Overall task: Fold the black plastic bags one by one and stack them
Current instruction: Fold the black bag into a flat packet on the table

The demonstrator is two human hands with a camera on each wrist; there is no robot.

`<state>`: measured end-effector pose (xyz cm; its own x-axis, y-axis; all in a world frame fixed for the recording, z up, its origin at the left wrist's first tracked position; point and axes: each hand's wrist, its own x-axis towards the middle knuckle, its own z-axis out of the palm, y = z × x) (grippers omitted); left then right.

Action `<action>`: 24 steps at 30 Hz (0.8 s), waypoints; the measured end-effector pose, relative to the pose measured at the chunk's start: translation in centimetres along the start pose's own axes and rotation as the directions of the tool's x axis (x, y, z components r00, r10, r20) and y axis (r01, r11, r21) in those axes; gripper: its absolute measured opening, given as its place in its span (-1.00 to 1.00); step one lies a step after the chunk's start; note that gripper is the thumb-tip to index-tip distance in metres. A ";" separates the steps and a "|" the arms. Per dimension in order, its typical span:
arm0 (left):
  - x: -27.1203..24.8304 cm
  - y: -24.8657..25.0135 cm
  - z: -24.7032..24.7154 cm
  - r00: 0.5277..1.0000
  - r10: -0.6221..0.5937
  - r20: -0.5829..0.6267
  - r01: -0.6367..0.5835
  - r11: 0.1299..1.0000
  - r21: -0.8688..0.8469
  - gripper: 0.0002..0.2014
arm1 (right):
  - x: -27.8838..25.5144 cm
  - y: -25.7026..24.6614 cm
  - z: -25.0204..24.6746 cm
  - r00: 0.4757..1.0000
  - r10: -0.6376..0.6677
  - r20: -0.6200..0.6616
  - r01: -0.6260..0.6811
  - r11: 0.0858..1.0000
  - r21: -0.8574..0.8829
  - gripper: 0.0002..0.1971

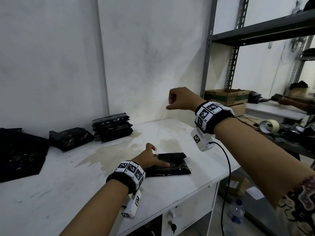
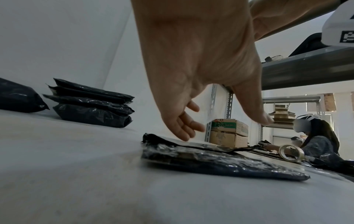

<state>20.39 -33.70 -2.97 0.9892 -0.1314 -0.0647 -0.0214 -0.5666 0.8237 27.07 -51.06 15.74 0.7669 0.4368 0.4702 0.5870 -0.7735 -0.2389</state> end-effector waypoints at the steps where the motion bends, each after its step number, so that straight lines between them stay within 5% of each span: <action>1: -0.1 0.2 0.1 0.998 0.006 -0.056 -0.006 1.000 -0.005 -0.24 | 0.1 0.0 0.0 1.000 0.001 0.001 -0.001 1.000 0.008 -0.81; 4: 0.5 0.5 0.2 0.953 0.021 -0.302 -0.030 0.999 -0.025 -0.34 | 0.2 -0.2 0.0 1.000 0.009 0.003 -0.009 1.000 0.022 -0.80; 7: 1.0 0.8 -0.2 0.891 0.018 -0.453 -0.078 0.991 -0.113 -0.70 | 0.3 -0.1 -0.2 1.000 0.020 -0.008 -0.020 0.999 0.029 -0.80; 11: 0.6 -0.4 -1.7 0.941 0.012 -0.339 -0.087 0.974 -0.207 -0.74 | 0.0 0.6 -0.5 0.996 0.083 -0.013 -0.083 0.996 0.034 -0.80; 16: -1.2 -1.2 -4.5 0.985 0.059 -0.164 -0.093 0.974 -0.207 -0.82 | -1.0 2.4 -0.1 0.971 0.199 0.136 -0.198 0.980 -0.019 -0.86; 20: -1.8 -1.3 -6.2 0.998 -0.039 -0.042 0.022 0.937 -0.348 -0.80 | -2.0 4.3 1.8 0.913 0.312 0.263 -0.352 0.928 0.124 -0.93; 24: -1.9 -1.4 -7.1 0.997 -0.075 0.032 0.082 0.895 -0.439 -0.90 | -3.9 6.0 3.7 0.819 0.409 0.402 -0.545 0.773 0.323 -0.95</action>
<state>19.52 -26.89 0.01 0.9828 -0.1143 -0.1448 0.1256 -0.1602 0.9791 28.59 -55.69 9.33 0.9727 0.2258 -0.0541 0.1199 -0.6879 -0.7158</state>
